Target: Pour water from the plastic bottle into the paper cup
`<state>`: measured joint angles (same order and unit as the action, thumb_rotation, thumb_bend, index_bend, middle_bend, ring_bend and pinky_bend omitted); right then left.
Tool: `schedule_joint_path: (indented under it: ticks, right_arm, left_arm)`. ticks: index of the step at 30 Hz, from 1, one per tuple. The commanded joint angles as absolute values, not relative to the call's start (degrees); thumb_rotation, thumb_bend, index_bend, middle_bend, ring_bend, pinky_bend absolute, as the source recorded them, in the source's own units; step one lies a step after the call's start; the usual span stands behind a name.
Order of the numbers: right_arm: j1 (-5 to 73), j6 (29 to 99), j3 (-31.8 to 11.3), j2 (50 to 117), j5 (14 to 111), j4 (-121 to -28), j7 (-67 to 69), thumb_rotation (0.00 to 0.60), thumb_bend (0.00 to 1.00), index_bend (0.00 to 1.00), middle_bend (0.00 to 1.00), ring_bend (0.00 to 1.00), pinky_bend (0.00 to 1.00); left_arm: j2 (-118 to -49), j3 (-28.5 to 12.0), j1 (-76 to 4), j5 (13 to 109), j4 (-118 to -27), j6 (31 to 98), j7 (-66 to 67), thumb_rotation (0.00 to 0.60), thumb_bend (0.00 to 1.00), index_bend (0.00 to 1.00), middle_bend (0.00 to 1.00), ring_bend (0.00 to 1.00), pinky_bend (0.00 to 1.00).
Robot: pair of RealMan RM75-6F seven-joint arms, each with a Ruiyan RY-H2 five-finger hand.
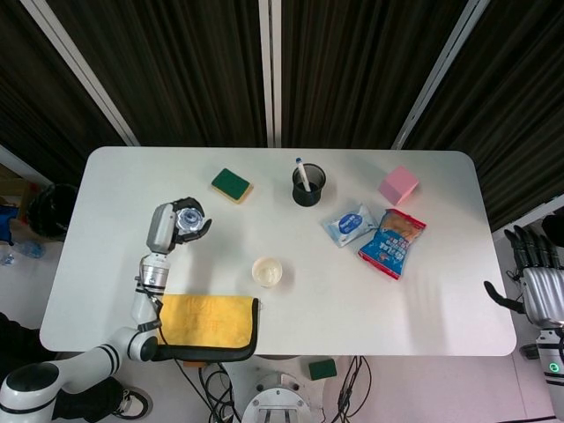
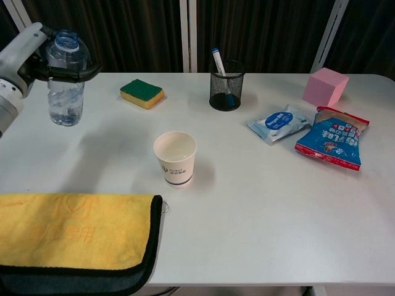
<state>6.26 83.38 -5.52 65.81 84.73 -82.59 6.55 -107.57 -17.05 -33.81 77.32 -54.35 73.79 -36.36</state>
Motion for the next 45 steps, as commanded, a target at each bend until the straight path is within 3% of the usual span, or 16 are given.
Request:
schedule_joint_path:
  ticks: [1, 5, 17, 29, 39, 42, 45]
  right_arm:
    - [6.34, 83.21, -5.46, 65.82, 84.69, -82.82, 6.22, 0.54, 0.23, 0.0, 0.0, 0.0, 0.0]
    - [6.44, 82.88, -5.3, 65.97, 84.66, -82.98, 5.97, 0.54, 0.23, 0.0, 0.0, 0.0, 0.0]
    - [6.5, 82.65, -5.11, 66.03, 84.6, -82.99, 5.81, 0.54, 0.23, 0.0, 0.0, 0.0, 0.0]
    - [6.63, 82.35, -5.1, 65.89, 84.41, -83.22, 5.6, 0.54, 0.24, 0.0, 0.0, 0.0, 0.0]
    - [7.11, 81.89, -5.3, 65.54, 84.34, -84.03, 4.95, 0.541, 0.24, 0.0, 0.0, 0.0, 0.0]
    - [7.15, 81.52, -5.23, 65.39, 84.05, -84.33, 4.67, 0.54, 0.24, 0.0, 0.0, 0.0, 0.0]
    - [7.21, 81.43, -5.3, 65.3, 83.9, -84.47, 4.55, 0.54, 0.24, 0.0, 0.0, 0.0, 0.0]
  left_arm:
    - [-108.68, -20.09, -32.18, 74.29, -52.48, 72.48, -48.46, 0.6, 0.31, 0.74, 0.7, 0.64, 0.6]
    - [-110.36, -20.62, -31.81, 73.26, -50.75, 71.4, -53.72, 0.6, 0.31, 0.74, 0.7, 0.64, 0.6]
    - [-120.53, -18.6, -32.92, 75.48, -33.08, 73.52, -60.35, 0.6, 0.31, 0.73, 0.69, 0.63, 0.59]
    - [-124.29, -17.65, -33.52, 76.17, -24.7, 72.88, -65.33, 0.6, 0.31, 0.71, 0.65, 0.55, 0.59]
    - [-125.05, -16.93, -33.2, 76.38, -22.32, 72.34, -66.7, 0.6, 0.29, 0.58, 0.52, 0.47, 0.59]
    - [-124.9, -16.24, -32.98, 76.83, -22.17, 72.05, -66.7, 0.6, 0.26, 0.47, 0.46, 0.42, 0.56]
    - [-124.68, -15.3, -32.7, 77.53, -22.05, 71.81, -67.0, 0.6, 0.23, 0.29, 0.4, 0.36, 0.5]
